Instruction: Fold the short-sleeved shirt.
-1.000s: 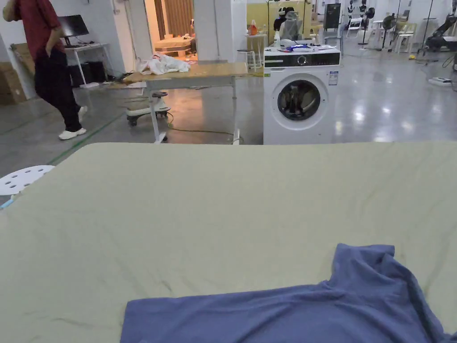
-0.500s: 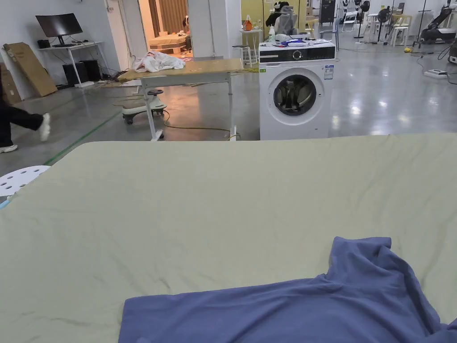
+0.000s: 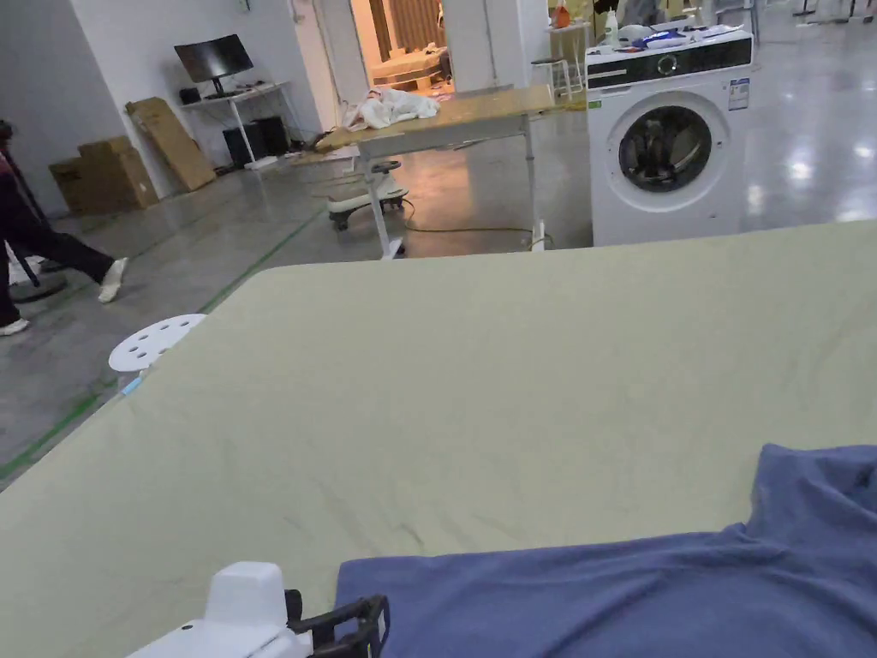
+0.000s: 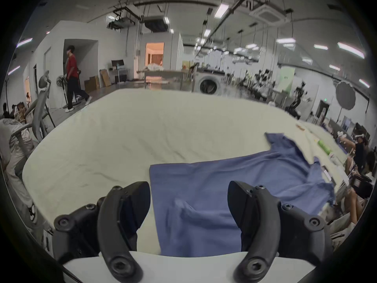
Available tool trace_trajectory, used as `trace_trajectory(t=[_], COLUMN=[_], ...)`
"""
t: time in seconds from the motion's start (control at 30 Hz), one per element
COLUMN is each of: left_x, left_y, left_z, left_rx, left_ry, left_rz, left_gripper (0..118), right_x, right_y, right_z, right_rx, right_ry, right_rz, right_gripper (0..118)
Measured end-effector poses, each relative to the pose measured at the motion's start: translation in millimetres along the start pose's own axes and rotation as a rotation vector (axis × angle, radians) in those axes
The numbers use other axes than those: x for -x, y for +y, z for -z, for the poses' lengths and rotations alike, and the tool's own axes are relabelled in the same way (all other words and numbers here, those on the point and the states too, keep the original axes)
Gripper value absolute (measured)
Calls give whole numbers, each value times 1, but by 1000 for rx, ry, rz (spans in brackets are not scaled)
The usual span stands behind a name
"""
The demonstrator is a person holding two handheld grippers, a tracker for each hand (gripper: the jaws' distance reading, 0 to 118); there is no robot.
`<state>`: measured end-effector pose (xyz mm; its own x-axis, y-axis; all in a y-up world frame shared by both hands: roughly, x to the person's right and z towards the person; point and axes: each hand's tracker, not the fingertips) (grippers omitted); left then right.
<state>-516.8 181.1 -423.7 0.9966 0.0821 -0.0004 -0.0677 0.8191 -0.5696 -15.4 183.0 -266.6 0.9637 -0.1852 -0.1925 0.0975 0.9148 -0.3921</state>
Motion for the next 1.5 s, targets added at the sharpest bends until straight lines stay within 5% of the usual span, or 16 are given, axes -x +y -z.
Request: trace_trajectory(t=[0.17,0.3,0.43,0.53,0.6,0.73,0.8,0.93,1.03,1.13,1.17,1.27,1.5], left_x=[26,43,38,27,21,9,9,13,8,8,8,9,18], left_y=[26,19,10,14,16,13,17,21,22,21,21,19,40], left_z=[100,140,153,156,160,174,174,173,168,163,162,159,75], left_rx=[154,180,190,238,286,344,359,384,397,394,390,378,124], left_ry=[43,122,127,130,101,142,133,114,108,101,98,90,-35], left_rz=[-68,-193,-120,-32,-83,37,55,45,36,37,31,22,26], left_gripper=[77,55,36,11,1,1,1,1,1,1,1,1,0], right_x=[-12,-28,-40,-48,-52,-66,-79,-116,-137,-151,-153,-157,-155], right_y=[-6,-11,-20,-17,-2,58,88,115,115,100,95,94,127], right_z=[0,-2,3,12,28,94,147,268,336,377,379,364,269], right_rx=[41,66,138,144,136,160,214,409,583,698,714,619,418], right_ry=[-49,-73,-113,-110,-91,-27,11,-108,-278,-372,-384,-321,-161], right_rz=[35,79,70,72,73,-18,-53,-42,-35,-139,-142,44,21], right_gripper=[0,0,0,0,0,38,44,63,63,61,49,1,1])
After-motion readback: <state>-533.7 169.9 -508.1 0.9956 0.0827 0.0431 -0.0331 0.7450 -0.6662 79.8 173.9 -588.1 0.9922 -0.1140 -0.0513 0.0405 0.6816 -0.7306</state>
